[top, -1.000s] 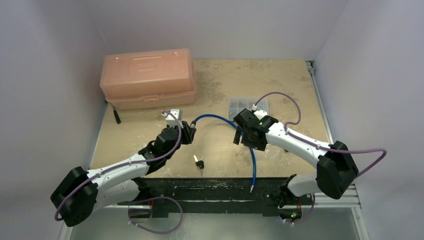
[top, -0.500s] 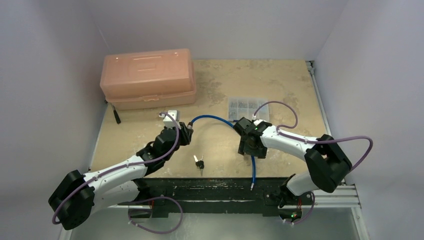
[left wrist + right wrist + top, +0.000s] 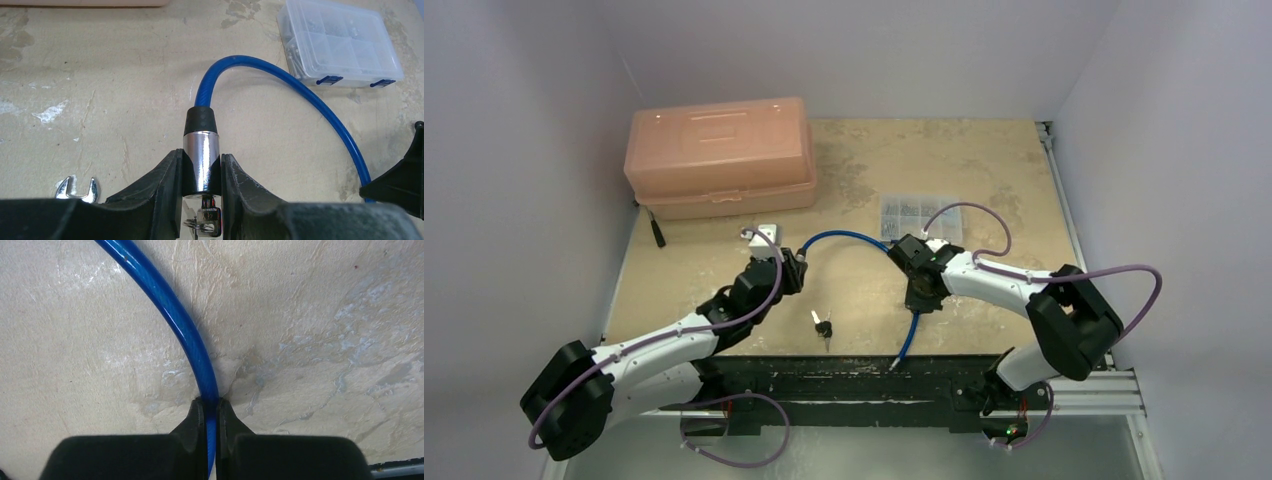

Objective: Unlock with the key

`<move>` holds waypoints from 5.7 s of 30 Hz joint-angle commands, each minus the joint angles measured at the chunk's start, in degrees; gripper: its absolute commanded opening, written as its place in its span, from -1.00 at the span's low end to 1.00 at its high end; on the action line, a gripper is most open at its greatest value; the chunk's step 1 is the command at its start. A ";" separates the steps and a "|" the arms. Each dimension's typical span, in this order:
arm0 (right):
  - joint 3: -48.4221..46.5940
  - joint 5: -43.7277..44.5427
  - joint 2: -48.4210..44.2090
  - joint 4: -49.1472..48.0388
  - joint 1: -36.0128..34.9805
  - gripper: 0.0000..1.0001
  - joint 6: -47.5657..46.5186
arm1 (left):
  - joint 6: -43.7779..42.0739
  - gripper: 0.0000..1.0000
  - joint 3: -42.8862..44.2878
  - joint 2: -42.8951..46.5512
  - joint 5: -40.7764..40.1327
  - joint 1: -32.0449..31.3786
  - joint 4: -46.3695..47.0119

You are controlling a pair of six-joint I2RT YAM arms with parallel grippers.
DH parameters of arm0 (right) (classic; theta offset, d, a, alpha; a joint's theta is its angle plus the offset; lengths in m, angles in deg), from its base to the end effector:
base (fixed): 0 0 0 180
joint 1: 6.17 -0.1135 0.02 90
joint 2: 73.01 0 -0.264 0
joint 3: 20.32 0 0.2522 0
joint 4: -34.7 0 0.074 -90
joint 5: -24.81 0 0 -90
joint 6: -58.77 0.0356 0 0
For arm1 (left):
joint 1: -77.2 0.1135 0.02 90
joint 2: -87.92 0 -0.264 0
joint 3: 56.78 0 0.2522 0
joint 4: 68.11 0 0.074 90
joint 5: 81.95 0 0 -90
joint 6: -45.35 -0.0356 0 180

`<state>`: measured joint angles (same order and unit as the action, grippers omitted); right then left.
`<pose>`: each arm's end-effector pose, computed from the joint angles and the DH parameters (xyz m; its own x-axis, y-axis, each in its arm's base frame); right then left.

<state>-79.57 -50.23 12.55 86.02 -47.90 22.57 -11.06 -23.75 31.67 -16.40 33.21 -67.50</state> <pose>0.1918 0.1588 0.1590 -0.9162 0.2275 -0.3300 0.2328 0.9722 0.0239 0.1565 -0.1306 0.1927 -0.4281 -0.2867 -0.8570 0.1447 0.9144 -0.3782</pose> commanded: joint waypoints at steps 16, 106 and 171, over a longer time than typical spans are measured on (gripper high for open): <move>-5.56 9.95 -14.55 6.28 0.08 -1.00 -0.49 | 0.25 -1.00 -0.14 11.85 12.06 0.30 6.28; -34.32 17.74 22.29 -1.77 34.88 -0.70 -30.32 | -9.04 -0.98 50.00 -64.85 1.42 1.25 17.44; 0.45 8.35 -3.48 4.53 46.99 0.45 2.58 | -36.83 0.93 20.82 -2.29 3.09 1.26 -11.03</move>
<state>-79.11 -44.07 8.68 90.72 -1.26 23.75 -46.45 -4.49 29.37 -14.36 34.39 -80.29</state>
